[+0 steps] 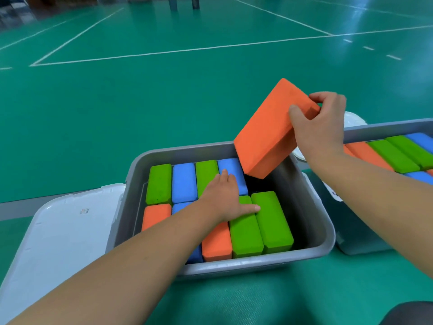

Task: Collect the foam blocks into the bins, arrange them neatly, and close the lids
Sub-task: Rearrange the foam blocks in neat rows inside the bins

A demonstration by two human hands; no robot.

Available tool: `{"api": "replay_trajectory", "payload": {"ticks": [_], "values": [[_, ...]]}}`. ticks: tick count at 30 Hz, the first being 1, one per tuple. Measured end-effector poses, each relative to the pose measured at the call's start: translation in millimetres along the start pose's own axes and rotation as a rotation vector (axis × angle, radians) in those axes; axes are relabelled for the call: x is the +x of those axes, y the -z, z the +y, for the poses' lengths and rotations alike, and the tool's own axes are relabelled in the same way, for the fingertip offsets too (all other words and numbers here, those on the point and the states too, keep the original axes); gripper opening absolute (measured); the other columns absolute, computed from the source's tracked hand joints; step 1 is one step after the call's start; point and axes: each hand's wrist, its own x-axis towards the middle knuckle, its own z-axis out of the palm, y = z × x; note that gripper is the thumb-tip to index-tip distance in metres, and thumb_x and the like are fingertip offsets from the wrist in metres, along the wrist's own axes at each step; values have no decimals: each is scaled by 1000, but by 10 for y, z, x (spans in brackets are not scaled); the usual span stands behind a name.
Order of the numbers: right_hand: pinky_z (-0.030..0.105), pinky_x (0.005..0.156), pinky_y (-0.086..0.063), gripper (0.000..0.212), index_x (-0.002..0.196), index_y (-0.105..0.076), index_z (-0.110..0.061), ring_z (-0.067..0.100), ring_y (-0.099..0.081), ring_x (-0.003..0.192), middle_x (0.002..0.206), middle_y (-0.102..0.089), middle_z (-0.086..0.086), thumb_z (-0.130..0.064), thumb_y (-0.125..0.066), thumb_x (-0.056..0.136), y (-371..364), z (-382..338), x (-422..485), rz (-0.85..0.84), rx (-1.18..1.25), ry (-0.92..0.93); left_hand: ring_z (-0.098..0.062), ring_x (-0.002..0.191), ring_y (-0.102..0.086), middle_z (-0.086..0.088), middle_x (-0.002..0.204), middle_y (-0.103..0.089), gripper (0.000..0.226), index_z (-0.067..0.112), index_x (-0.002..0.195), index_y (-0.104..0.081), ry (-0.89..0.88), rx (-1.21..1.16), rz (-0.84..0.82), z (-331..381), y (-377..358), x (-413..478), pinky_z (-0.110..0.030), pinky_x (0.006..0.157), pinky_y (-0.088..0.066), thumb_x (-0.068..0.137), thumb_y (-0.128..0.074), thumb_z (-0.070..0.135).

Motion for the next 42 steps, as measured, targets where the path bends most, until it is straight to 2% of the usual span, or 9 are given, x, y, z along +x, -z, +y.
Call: {"api": "replay_trajectory", "payload": {"ticks": [3, 9, 15, 21, 24, 29, 35, 38, 42], "values": [[25, 97, -41, 48, 120, -53, -16, 3, -43, 103, 124, -43, -2, -46, -69, 85, -23, 37, -41, -35, -28, 73, -41, 150, -29, -24, 163, -28, 131, 2, 151, -38, 92, 52, -12, 95, -36, 69, -53, 121, -30, 66, -47, 102], [34, 88, -44, 50, 118, -49, -10, 9, -43, 101, 124, -42, 7, -40, -73, 87, -77, 115, -203, -138, -119, 284, -42, 159, -3, -22, 172, 0, 142, 4, 163, -12, 187, 83, -88, 268, -101, 111, -55, 127, -17, 67, -44, 103], [44, 87, -50, 51, 115, -47, -11, 16, -47, 100, 124, -41, 8, -44, -72, 86, -71, 100, -178, -116, -153, 266, -41, 158, -7, -20, 172, -5, 140, 7, 162, -18, 191, 70, -91, 255, -83, 118, -56, 125, -21, 64, -52, 101], [42, 81, -50, 56, 113, -46, -14, 25, -53, 102, 127, -37, 6, -50, -77, 83, -155, 209, -285, -222, -291, 239, -41, 159, -4, -19, 173, 0, 140, 8, 164, -14, 194, 71, -109, 269, -97, 121, -57, 125, -19, 66, -49, 101], [39, 79, -47, 55, 110, -46, -14, 25, -55, 94, 125, -38, 5, -49, -79, 84, -238, 296, -384, -351, -310, 188, -41, 159, -2, -20, 172, 2, 140, 7, 164, -12, 195, 95, -126, 268, -94, 124, -57, 125, -18, 67, -47, 101], [44, 94, -49, 51, 111, -52, -18, 26, -58, 101, 124, -43, 5, -52, -78, 84, -405, 461, -582, -688, -489, 153, -41, 159, -1, -20, 173, 4, 137, 9, 165, -9, 187, 119, -149, 260, -84, 132, -56, 126, -17, 70, -45, 101], [36, 79, -43, 36, 122, -54, -15, 25, -55, 88, 127, -46, 10, -36, -64, 94, -534, 389, -649, -1017, -749, 197, -39, 159, -5, -18, 173, 1, 131, 11, 165, -13, 156, 112, -160, 197, -62, 130, -60, 126, -14, 72, -46, 98], [33, 82, -44, 38, 130, -56, -15, 27, -56, 99, 130, -54, 12, -35, -58, 98, -561, 256, -617, -1125, -925, 233, -37, 159, -5, -15, 173, -1, 128, 13, 164, -15, 134, 94, -158, 130, -67, 115, -65, 124, -12, 73, -48, 98], [33, 91, -47, 40, 142, -55, -17, 28, -59, 117, 135, -59, 11, -25, -52, 102, -558, 118, -561, -1232, -1046, 185, -38, 160, -3, -17, 173, 3, 123, 9, 163, -18, 52, 90, -187, 11, -26, 88, -57, 127, -14, 78, -51, 92]]}}
